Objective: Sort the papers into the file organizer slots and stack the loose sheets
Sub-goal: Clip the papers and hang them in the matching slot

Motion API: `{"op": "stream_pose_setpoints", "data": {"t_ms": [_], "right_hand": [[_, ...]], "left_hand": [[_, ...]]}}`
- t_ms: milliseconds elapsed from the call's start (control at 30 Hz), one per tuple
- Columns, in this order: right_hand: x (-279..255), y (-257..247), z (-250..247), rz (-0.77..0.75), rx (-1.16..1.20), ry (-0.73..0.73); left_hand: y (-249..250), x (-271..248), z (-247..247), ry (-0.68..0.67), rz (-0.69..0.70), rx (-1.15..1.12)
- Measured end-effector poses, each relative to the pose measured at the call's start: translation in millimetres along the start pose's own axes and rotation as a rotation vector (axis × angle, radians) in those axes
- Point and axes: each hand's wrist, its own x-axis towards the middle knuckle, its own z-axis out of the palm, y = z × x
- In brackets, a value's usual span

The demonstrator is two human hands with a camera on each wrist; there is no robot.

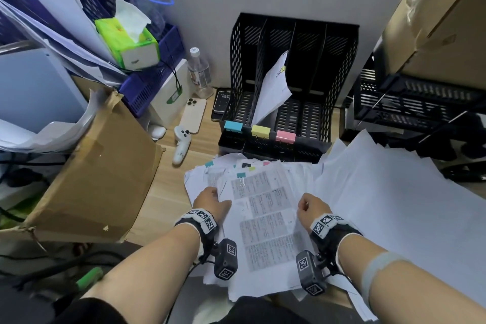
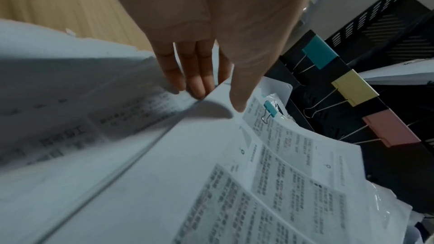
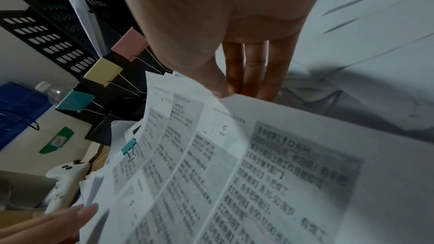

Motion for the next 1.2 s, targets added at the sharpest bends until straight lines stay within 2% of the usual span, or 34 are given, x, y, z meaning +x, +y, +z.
{"op": "stream_pose_setpoints", "data": {"t_ms": [67,200,400,500,600,700,800,933,1067,1133,1200], "right_hand": [[0.9,1.0,3.0,0.006,0.034,-0.027],[3.1,-0.6,3.4,-0.006,0.037,-0.037],[12.6,-10.9,-6.5,-0.006,-0.005,-0.092],[15.0,-21.7,-14.6,-0.051,0.055,-0.086],[16.5,-40.1,-26.1,-0.103,0.253,-0.046],[16.2,-64.7,-43.5,-0.117,0.344,-0.139],[14.9,-87.6,-59.9,-0.155,0.433,-0.215],[13.7,-120.4,-75.1,-0.191,0.483,-0.173],[13.2,-155.6,-85.7,-0.234,0.672,-0.275],[11.0,-177.1,-94.8,-0.299,0.653,-0.241],[11.6,-200.0,-108.5,-0.336,0.685,-0.174]], "left_hand": [[-1.3,1.7,4.8,0.022,0.009,-0.051],[-3.8,3.4,5.4,0.156,0.046,-0.104],[4.5,8.7,-7.7,0.228,0.119,-0.22],[15.9,11.1,-18.0,0.174,0.115,-0.353],[27.3,14.9,-32.8,0.137,0.152,-0.404],[42.5,12.5,-51.1,0.026,0.154,-0.471],[62.4,2.9,-73.5,0.016,0.215,-0.561],[78.3,-5.4,-103.3,0.002,0.272,-0.656],[90.7,-5.0,-136.9,-0.013,0.375,-0.722],[97.2,-6.0,-155.0,0.02,0.407,-0.772],[102.2,-6.0,-168.8,-0.022,0.432,-0.861]]}}
